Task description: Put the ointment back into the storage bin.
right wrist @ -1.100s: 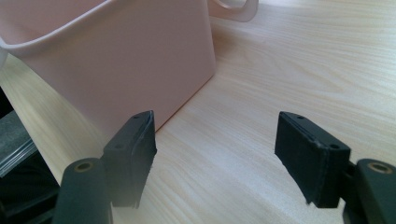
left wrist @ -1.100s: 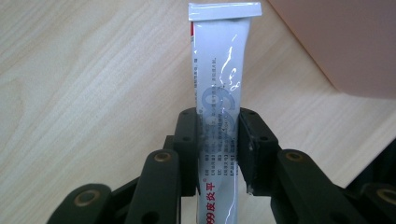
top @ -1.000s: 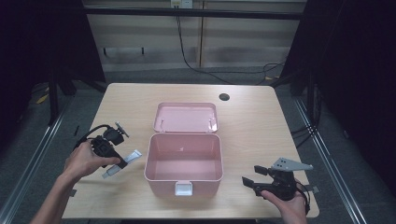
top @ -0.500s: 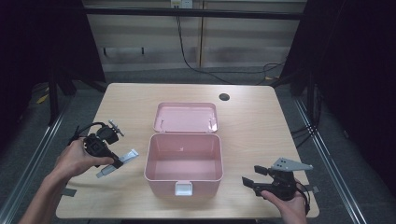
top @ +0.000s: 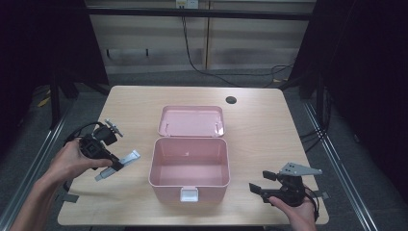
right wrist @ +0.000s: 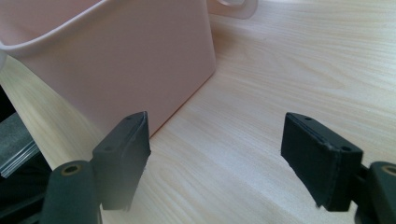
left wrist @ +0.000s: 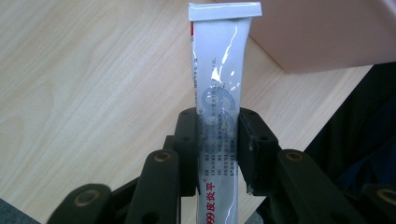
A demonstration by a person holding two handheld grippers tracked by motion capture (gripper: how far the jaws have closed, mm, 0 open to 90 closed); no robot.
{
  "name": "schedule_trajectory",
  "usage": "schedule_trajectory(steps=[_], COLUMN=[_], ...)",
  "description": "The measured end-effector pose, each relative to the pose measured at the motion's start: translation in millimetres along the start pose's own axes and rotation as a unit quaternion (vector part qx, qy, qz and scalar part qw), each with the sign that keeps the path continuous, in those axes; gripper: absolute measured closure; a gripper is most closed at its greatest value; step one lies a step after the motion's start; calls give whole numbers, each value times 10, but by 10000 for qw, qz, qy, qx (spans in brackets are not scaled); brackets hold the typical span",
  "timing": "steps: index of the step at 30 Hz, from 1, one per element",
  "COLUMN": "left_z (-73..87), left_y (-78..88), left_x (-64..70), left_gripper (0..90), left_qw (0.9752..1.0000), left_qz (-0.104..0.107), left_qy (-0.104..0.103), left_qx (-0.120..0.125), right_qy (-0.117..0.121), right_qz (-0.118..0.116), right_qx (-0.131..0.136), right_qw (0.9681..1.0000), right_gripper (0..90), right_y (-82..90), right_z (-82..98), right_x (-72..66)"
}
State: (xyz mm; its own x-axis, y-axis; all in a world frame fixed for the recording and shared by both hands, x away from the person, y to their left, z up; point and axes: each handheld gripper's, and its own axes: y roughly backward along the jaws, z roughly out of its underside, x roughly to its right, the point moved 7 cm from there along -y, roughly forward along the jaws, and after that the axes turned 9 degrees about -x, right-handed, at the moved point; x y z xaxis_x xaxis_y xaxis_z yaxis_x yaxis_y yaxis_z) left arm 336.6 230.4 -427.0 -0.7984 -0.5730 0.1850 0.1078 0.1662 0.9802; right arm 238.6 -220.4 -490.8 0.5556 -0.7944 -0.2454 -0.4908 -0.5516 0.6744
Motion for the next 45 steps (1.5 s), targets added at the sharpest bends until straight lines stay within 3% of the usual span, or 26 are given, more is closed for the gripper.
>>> schedule_trajectory(steps=[18,21,29,33,41,45], left_z=[-56,-95,-201,-271,-393,-466], left_y=[327,379,474,517,574,561], left_x=[90,121,244,322,424,492], left_gripper=[710,709,710,710,709,709], left_qw=[9998,9994,9988,9983,9970,9963], left_qz=[-20,-35,-34,-137,-94,-80], left_qy=[-105,-159,-400,-529,-684,-815], left_qx=[137,301,271,201,338,274], right_qy=[27,5,7,24,22,20], right_qz=[15,8,6,0,-4,-5], right_qx=[4,1,4,8,-1,-2], right_qw=[10000,10000,10000,10000,10000,10000], right_gripper=[234,234,234,233,232,232], right_y=[1,-1,0,1,2,0], right_z=[-3,-2,-2,-2,-1,-1], right_x=[0,2,-1,-2,-5,-5])
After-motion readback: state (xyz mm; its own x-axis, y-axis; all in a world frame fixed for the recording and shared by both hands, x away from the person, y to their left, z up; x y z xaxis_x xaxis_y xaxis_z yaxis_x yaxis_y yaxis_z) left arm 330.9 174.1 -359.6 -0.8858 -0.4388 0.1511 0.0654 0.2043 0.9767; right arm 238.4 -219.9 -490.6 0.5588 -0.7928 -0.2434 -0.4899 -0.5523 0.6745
